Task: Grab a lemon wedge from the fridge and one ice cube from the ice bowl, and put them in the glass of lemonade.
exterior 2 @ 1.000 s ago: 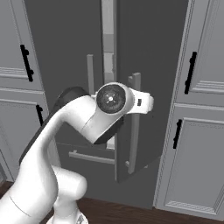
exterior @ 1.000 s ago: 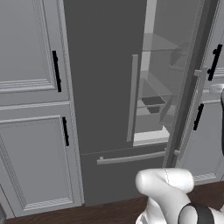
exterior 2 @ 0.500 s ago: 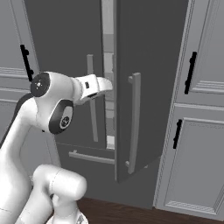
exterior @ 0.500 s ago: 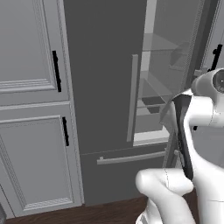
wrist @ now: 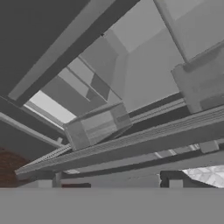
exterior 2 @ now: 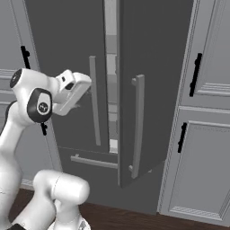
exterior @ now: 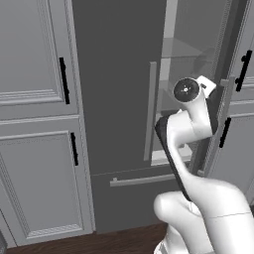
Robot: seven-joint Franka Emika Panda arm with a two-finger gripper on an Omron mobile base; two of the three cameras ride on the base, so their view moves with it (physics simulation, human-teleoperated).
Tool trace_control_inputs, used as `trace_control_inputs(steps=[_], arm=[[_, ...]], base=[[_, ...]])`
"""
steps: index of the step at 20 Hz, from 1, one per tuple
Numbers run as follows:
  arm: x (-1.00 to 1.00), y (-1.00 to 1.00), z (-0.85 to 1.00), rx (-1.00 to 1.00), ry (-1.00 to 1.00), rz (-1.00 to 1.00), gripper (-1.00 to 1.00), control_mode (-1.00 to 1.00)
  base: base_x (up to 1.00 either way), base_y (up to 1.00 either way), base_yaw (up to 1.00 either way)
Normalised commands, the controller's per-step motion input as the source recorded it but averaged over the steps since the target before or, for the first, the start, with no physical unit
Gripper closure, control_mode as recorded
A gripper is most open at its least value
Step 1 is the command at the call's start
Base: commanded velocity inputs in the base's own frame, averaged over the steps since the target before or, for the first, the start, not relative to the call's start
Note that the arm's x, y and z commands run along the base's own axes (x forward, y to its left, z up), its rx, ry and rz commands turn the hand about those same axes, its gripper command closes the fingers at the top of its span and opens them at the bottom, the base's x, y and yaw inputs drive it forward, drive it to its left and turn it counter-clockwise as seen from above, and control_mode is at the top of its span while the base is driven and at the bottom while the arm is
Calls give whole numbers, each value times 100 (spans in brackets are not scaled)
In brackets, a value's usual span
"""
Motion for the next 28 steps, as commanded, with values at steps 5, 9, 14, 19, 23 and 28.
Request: trace_control_inputs(steps=[5,9,14,19,23,28], arm=[[62,-16,-38,-15,11,0,-100,-100],[100,-31,-34,-9,16,0,-100,-100],[89,-60,-20,-1,14,0,-100,-100],[37,-88,-23,-2,9,-3,-100,-100],[-38,-100,-29,-1,2,-17,-100,-100],[-89,-100,-7,0,-4,-16,-100,-100]], base=[[0,0,0],[0,0,0],[0,0,0],[0,0,0],[0,0,0],[0,0,0]])
